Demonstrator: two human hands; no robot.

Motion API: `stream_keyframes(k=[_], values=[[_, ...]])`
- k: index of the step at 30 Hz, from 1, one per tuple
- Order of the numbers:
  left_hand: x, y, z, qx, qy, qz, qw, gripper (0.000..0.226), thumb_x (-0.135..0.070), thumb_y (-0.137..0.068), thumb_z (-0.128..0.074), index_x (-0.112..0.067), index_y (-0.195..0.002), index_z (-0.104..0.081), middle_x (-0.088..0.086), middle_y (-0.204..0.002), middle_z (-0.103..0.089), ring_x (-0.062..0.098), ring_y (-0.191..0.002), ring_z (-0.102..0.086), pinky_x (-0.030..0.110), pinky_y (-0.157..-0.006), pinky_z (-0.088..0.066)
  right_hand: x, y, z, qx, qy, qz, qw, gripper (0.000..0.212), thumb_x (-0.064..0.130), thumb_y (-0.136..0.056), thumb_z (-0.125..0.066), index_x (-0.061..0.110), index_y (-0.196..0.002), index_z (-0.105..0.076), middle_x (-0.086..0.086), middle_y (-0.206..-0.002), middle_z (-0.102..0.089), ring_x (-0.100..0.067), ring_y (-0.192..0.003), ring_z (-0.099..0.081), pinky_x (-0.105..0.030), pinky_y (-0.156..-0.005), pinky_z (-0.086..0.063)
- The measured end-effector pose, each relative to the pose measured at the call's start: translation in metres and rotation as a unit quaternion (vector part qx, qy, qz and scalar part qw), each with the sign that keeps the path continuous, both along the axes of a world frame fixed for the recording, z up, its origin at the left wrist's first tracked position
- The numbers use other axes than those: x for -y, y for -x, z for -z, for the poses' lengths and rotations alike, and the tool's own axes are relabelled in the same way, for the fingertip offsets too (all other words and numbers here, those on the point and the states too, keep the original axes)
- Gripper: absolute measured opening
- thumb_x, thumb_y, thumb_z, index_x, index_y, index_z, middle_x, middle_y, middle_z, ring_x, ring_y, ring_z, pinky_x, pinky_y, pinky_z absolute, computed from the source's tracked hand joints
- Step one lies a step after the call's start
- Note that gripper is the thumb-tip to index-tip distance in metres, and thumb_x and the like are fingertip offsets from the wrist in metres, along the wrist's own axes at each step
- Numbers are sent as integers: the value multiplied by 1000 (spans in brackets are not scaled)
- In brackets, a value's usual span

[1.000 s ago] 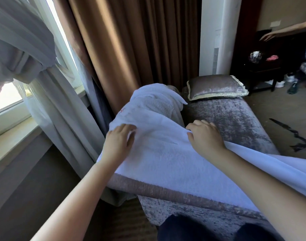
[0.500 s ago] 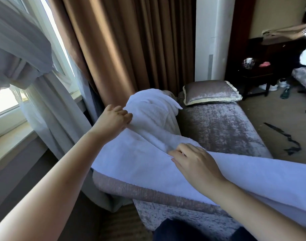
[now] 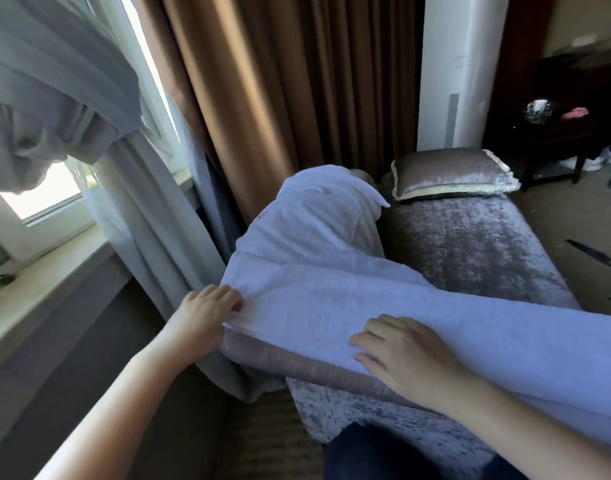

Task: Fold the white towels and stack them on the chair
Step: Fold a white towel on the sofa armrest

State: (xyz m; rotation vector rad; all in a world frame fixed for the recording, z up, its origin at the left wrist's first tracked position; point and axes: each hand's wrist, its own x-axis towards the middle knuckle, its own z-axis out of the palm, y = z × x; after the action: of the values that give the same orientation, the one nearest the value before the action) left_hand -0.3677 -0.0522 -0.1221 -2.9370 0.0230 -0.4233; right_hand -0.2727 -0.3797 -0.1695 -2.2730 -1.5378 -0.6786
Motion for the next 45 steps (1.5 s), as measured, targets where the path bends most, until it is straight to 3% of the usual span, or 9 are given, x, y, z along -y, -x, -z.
stream_keyframes(k=[5, 10, 18, 23, 28, 35, 38, 42, 45], values=[[0, -31, -35, 159, 159, -48, 973, 34, 1, -91, -48, -13, -120, -60, 6, -116, -61, 29, -105, -57, 39, -82, -46, -13, -36, -32, -77, -119, 110, 984, 24, 23, -92, -48, 15, -96, -71, 2, -91, -64, -21, -86, -59, -31, -70, -50], [0, -86, -36, 54, 314, -228, 920, 25, -37, -96, -55, -13, -94, -63, 0, -82, -61, 23, -77, -56, 29, -56, -40, -34, -58, -29, -144, -20, 211, 967, 27, 27, -99, -48, 16, -122, -59, 1, -120, -61, -26, -112, -53, -38, -89, -39], [-14, -108, -30, 88, 376, -220, 896, 38, -33, -98, -51, -2, -75, -53, 8, -72, -54, 27, -76, -50, 34, -60, -33, -41, -65, -12, -62, -63, 237, 968, 26, 19, -70, -85, 16, -65, -59, 2, -63, -55, -24, -62, -60, -34, -56, -48], [-13, -103, -18, 111, 405, -220, 881, 36, -40, -98, -49, -8, -86, -58, 2, -79, -59, 23, -81, -53, 32, -65, -35, -35, -60, -10, -50, -89, 234, 967, 10, 23, -84, -70, 15, -87, -65, 0, -85, -62, -26, -81, -63, -39, -68, -52], [-11, -84, -9, 63, 398, -265, 876, 53, -50, -101, -33, -8, -71, -47, 10, -70, -52, 25, -70, -47, 33, -59, -31, -47, -25, -6, -22, -51, 225, 973, 56, 47, -92, -34, 11, -123, -63, -6, -128, -61, -27, -118, -58, -43, -98, -38], [-1, -68, 14, 149, 265, -271, 913, 40, -36, -103, -37, -7, -79, -51, 10, -79, -59, 33, -81, -55, 38, -64, -37, -61, -4, 18, -45, 62, 205, 976, 66, 52, -96, -28, 8, -141, -48, -13, -146, -46, -32, -135, -43, -51, -108, -39], [23, -69, 9, 242, 111, -215, 940, 20, -16, -94, -58, -2, -109, -57, 20, -106, -59, 41, -98, -52, 50, -75, -42, -60, -2, 11, -74, 47, 159, 983, 59, 47, -96, -31, 11, -138, -52, -9, -143, -50, -28, -134, -45, -47, -111, -36], [120, -74, 3, 274, 145, 27, 950, 33, -25, -95, -46, -8, -121, -58, 8, -120, -62, 30, -111, -55, 43, -86, -44, -27, 7, -5, -176, -102, 59, 977, 40, 26, -96, -39, 13, -129, -58, 0, -137, -55, -15, -131, -43, -27, -112, -31], [198, -85, 16, 215, 162, 157, 950, 35, -30, -97, -42, -10, -119, -62, 4, -125, -62, 25, -120, -55, 44, -98, -43, 39, 5, -7, -103, -151, 114, 977, 34, 16, -95, -43, 10, -123, -61, -1, -129, -59, -16, -125, -48, -27, -110, -32]])
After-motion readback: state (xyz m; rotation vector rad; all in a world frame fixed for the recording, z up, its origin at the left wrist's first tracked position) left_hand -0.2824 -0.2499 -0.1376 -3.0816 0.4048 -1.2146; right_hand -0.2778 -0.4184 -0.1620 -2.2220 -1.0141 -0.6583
